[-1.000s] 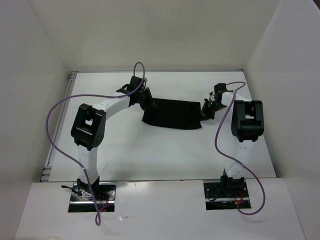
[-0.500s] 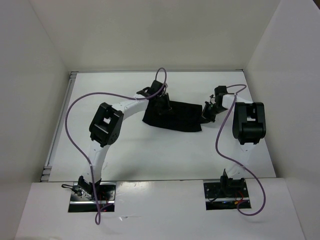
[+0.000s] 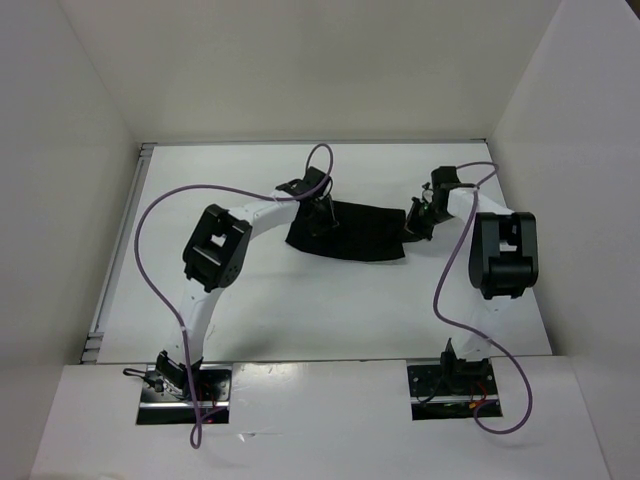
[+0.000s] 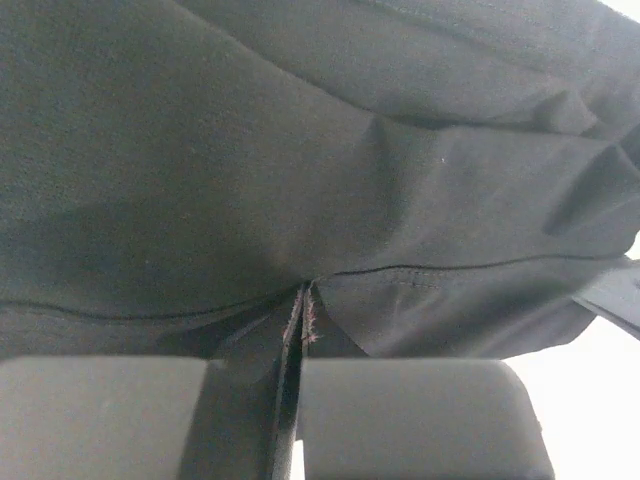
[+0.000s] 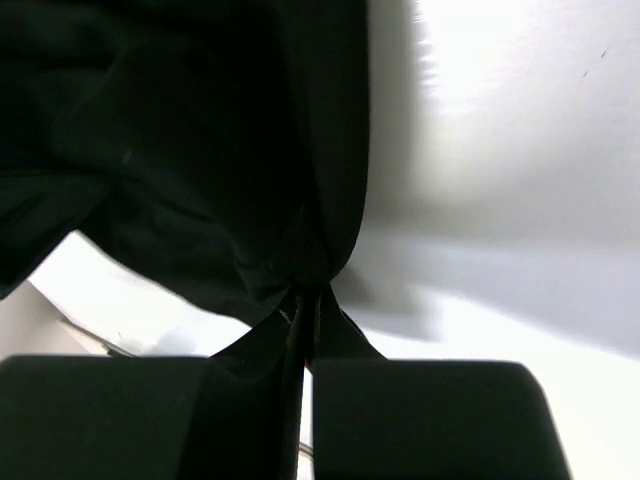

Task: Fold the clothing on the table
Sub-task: Fold the skirt

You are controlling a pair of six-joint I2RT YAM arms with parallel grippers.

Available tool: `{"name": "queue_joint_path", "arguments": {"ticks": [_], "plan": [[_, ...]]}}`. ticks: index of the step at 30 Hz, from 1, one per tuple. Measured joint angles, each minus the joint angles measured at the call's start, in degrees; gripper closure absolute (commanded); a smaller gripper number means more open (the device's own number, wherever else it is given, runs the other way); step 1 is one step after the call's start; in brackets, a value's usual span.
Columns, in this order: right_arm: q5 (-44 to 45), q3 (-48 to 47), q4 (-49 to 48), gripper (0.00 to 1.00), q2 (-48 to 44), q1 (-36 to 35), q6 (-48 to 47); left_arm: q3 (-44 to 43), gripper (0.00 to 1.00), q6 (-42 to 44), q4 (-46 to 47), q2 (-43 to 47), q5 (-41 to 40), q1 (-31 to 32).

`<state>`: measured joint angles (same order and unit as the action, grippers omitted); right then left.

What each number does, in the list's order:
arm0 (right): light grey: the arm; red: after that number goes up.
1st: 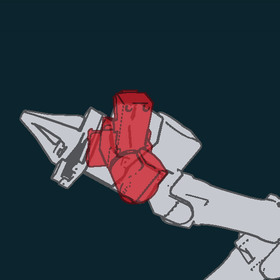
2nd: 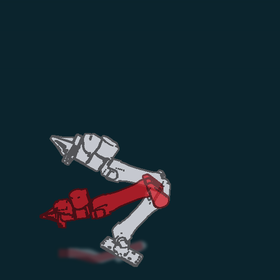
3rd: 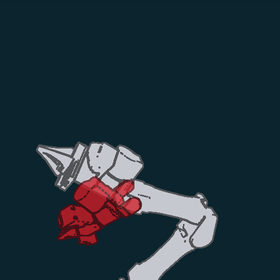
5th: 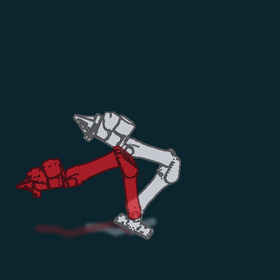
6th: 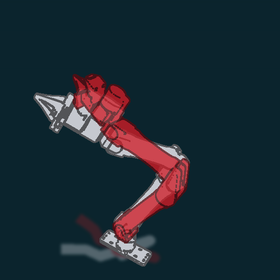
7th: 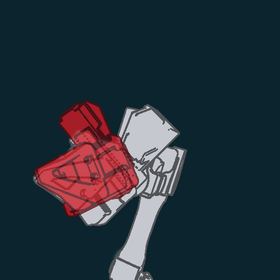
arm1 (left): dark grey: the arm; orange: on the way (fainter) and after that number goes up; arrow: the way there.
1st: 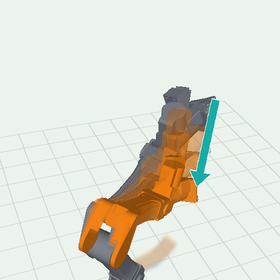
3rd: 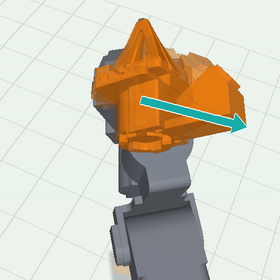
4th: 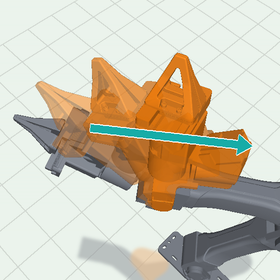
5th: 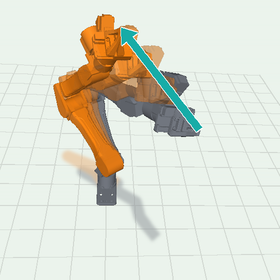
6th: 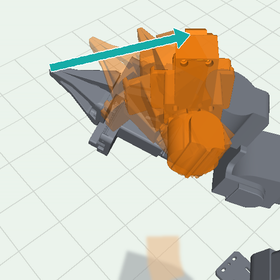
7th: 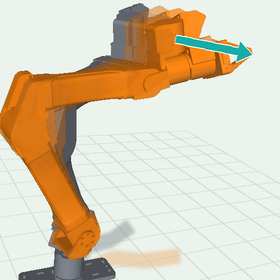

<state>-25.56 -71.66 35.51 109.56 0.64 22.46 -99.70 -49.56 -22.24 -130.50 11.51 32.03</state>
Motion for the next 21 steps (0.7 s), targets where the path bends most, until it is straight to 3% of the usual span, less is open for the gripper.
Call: {"name": "queue_joint_path", "arguments": {"ticks": [5,14,21], "plan": [[0.9,0.6,0.0,1.00,-5.8,-0.6,1.0,0.7,1.00,-0.1,1.2,0.1,-1.1,1.5],[5.4,10.1,4.1,1.00,-16.6,-1.0,4.9,11.6,1.00,-2.8,9.1,5.4,0.6,6.0],[7.0,9.0,7.2,1.00,-22.3,-3.6,7.3,12.7,1.00,-3.4,10.3,5.7,1.8,7.8]]}}
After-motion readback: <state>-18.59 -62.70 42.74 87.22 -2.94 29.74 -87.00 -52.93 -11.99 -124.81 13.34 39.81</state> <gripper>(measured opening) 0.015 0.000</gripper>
